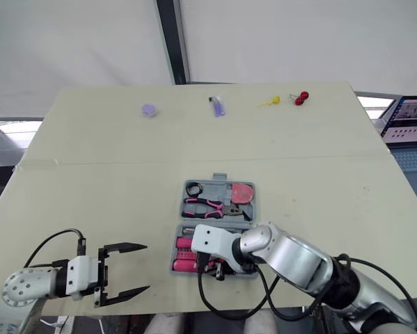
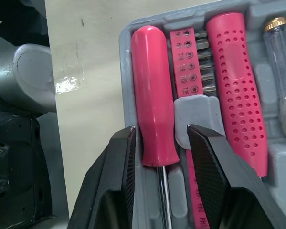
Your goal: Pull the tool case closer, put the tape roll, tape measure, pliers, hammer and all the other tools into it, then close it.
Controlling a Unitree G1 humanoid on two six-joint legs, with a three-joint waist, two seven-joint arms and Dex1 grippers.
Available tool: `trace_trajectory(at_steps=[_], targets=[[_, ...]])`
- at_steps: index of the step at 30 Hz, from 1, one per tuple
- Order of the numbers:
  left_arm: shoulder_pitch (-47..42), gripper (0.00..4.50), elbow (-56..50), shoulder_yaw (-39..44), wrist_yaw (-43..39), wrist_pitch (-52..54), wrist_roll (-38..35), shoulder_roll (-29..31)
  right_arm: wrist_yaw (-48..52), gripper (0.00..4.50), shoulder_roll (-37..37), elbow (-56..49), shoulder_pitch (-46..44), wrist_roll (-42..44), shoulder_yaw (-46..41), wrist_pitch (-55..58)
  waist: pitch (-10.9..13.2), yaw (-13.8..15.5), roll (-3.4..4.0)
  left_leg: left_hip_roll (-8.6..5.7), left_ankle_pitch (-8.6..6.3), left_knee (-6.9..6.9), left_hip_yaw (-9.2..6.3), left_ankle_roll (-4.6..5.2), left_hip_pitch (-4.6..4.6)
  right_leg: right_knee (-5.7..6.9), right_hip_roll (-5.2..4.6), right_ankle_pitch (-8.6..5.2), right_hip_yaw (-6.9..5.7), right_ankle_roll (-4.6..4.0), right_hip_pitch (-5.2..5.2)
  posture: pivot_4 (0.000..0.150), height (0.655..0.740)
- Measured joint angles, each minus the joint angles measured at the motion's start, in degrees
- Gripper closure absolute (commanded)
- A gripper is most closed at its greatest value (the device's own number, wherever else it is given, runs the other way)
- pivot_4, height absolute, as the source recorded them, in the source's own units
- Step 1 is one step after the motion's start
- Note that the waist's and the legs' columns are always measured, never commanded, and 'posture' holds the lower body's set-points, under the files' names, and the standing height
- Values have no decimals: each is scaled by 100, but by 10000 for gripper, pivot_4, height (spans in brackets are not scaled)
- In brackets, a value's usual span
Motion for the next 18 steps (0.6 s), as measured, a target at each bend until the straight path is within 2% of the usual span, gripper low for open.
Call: trace_trajectory(at_steps=[4, 7, 11, 18], targets=[[-3, 0, 0, -28, 24, 8, 3, 0, 107, 27104, -133, -438, 358, 361, -713, -134, -1, 22, -2, 0, 0, 0, 0, 0, 0, -2, 0, 0, -1, 0, 3, 1500, 7400], [-52, 0, 0, -44, 42, 12, 5, -1, 167, 27104, -297, -486, 853, 352, -962, -898, -1, 24, -2, 0, 0, 0, 2, 0, 0, -2, 0, 0, -1, 0, 4, 1500, 7400], [-171, 0, 2, -119, 48, 34, 8, -6, 213, 44409, -310, -121, 1446, 130, -1158, -2202, -1, 9, -3, 0, 0, 0, 5, 0, 3, 0, 0, 0, -1, 0, 4, 1500, 7400], [-437, 0, 31, -212, 48, 70, 10, -6, 360, 44409, -8, 1026, 2103, -572, -1126, -4372, -2, 5, -5, 0, 0, -2, 9, 0, 6, -1, -1, 0, -1, 0, 5, 1500, 7400]])
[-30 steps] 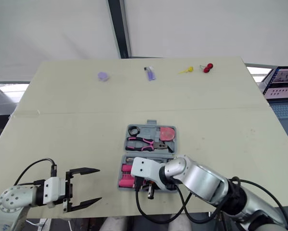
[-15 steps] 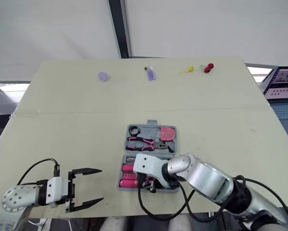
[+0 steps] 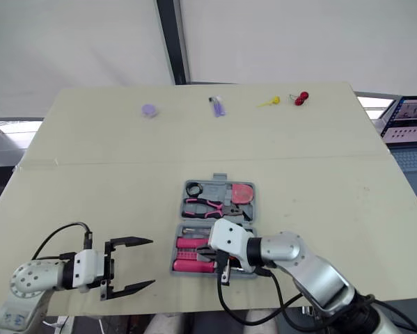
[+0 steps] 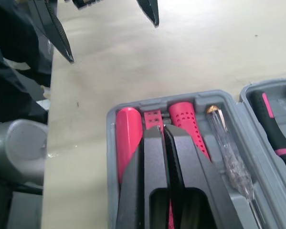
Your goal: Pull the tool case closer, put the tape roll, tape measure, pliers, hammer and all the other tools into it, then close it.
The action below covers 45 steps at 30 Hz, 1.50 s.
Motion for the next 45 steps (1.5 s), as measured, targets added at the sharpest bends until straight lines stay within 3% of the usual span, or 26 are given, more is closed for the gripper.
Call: trace_trajectory(at_steps=[18, 45], targets=[[-16, 0, 174, 2, -13, -10, 0, 6, 235, 44409, 181, 387, 471, -243, 16, -412, 0, 5, 0, 1, 0, 0, 0, 0, 2, 0, 0, 0, 0, 0, 3, 1500, 7400], [-62, 0, 192, -45, 65, -14, 79, -24, 280, 44409, 292, 784, 474, -685, 78, -634, -7, 2, -10, 2, 0, 0, 0, 0, 14, 1, 1, 0, 0, 0, 14, 1500, 7400]])
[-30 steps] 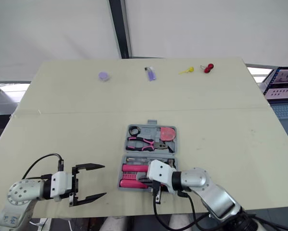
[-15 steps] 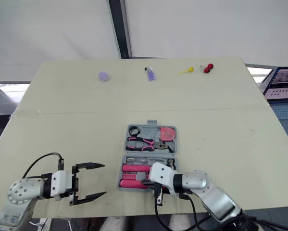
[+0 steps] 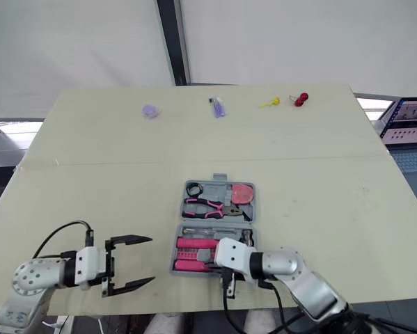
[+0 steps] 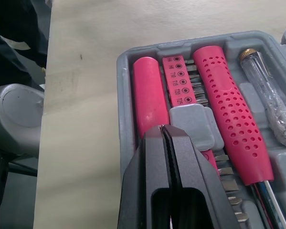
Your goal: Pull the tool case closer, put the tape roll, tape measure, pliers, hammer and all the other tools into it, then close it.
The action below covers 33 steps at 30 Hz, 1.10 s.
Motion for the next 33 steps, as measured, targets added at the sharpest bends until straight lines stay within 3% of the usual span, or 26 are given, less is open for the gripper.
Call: trace_trajectory(at_steps=[27, 33], targets=[[-73, 0, 2, -36, 48, 15, 32, -39, -3, 44409, -42, 193, 70, -748, 192, -746, -103, 12, -28, 0, -1, -15, -1, -1, 19, -11, 0, 0, -4, 0, 21, 1500, 7400], [-75, 0, 1, -58, 57, 24, 36, -38, -6, 44409, -146, 257, 44, -1129, 318, -1148, -126, 18, -31, 2, -8, -62, 6, -1, 110, -45, 0, -4, -5, -5, 103, 1500, 7400]])
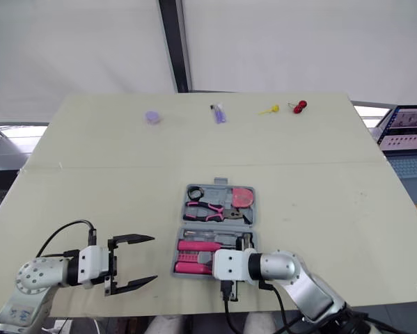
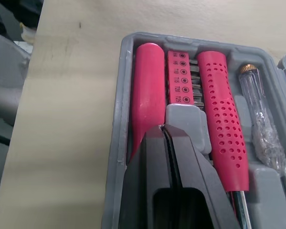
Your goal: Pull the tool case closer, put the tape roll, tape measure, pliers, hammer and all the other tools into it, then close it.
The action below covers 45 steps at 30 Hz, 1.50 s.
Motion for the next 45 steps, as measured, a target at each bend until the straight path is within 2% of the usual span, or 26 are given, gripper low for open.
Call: trace_trajectory(at_steps=[25, 34, 41, 45], targets=[[-140, 0, 33, -95, 130, 6, 44, 0, 15, 44409, 5, 42, 11, 39, 3, -8, -32, 4, -3, 2, -2, -2, 0, -1, 0, -5, 0, 0, -2, -1, 0, 1500, 7400], [-280, 0, 36, -138, 177, 246, 37, -2, 565, 44409, -17, 210, 72, 1345, -739, 485, 52, 15, 35, 5, -2, 6, 5, -1, -12, -3, 1, 0, -2, -1, -11, 1500, 7400], [-513, 0, -35, -143, 300, 720, -64, -72, 741, 44409, -282, -285, -223, 2554, -1988, 1578, 132, 13, 44, 17, -1, 3, 8, -2, -20, 2, 6, 0, -7, 0, -25, 1500, 7400], [-565, 0, -60, 26, 606, 1137, -122, -84, 713, 44409, -573, -236, 50, 2965, -2834, 1965, 146, 28, 34, 16, -2, 4, 14, -2, -22, 0, 5, 1, -7, 0, -25, 1500, 7400]])
